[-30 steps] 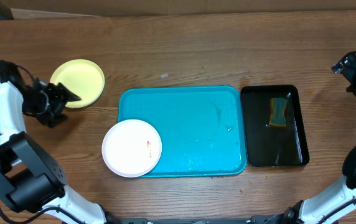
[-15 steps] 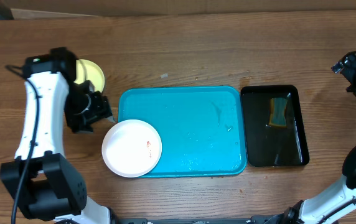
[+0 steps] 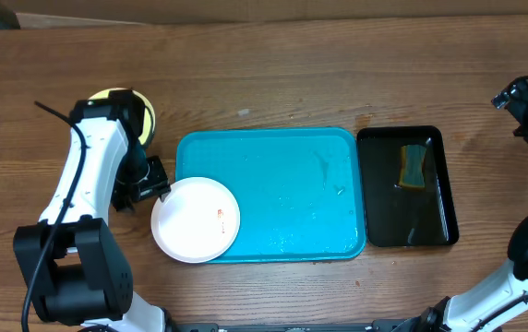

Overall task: Clean dirty plates on tray and stack at the side
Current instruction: 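Release the stacked plate and move the left gripper to the tray's white plate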

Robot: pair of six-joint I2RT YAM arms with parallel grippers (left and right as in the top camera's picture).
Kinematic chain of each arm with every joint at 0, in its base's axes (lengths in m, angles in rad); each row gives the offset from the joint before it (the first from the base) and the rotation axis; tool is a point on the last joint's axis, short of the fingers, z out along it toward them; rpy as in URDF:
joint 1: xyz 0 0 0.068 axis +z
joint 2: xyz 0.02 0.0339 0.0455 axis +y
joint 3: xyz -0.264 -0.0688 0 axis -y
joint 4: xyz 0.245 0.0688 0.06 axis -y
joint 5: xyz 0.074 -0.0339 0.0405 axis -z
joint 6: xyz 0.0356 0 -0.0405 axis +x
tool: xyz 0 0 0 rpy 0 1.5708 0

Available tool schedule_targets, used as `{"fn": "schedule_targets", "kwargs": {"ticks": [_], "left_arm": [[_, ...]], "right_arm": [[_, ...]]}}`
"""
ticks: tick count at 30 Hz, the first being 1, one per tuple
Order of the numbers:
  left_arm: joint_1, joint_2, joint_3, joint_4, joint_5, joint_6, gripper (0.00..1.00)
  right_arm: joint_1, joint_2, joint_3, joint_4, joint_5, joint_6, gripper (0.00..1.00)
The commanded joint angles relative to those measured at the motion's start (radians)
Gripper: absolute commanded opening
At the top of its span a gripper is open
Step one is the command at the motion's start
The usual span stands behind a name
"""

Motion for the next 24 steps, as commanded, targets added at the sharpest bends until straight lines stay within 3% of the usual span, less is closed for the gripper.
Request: {"fn": "schedule_targets", "kwargs": {"ticks": [1,11,18,21,24], "left_arm": [[0.004,-0.015,-0.073,0.071,-0.002,-0.018,0.49],[0.016,-0.013,-0.274,0.209,-0.004,-0.018,0.47],[0.014,-0.013,-0.275,0.223,0.137,-0.013,0.22],[0.007,-0.013,-0.276,0.254,0.245,0.008,0.04],[-0.035,-0.013,-0.276,0.294,0.325,0.042,0.04]], "right_arm": [[0.001,-0.016,0.007,0.005,-0.005,0.007,1.0],[0.001,-0.016,0.007,0.005,-0.005,0.007,1.0],[0.001,-0.016,0.007,0.005,-0.005,0.007,1.0],[0.001,-0.016,0.007,0.005,-0.005,0.007,1.0],[0.001,-0.016,0.007,0.005,-0.005,0.007,1.0]]}}
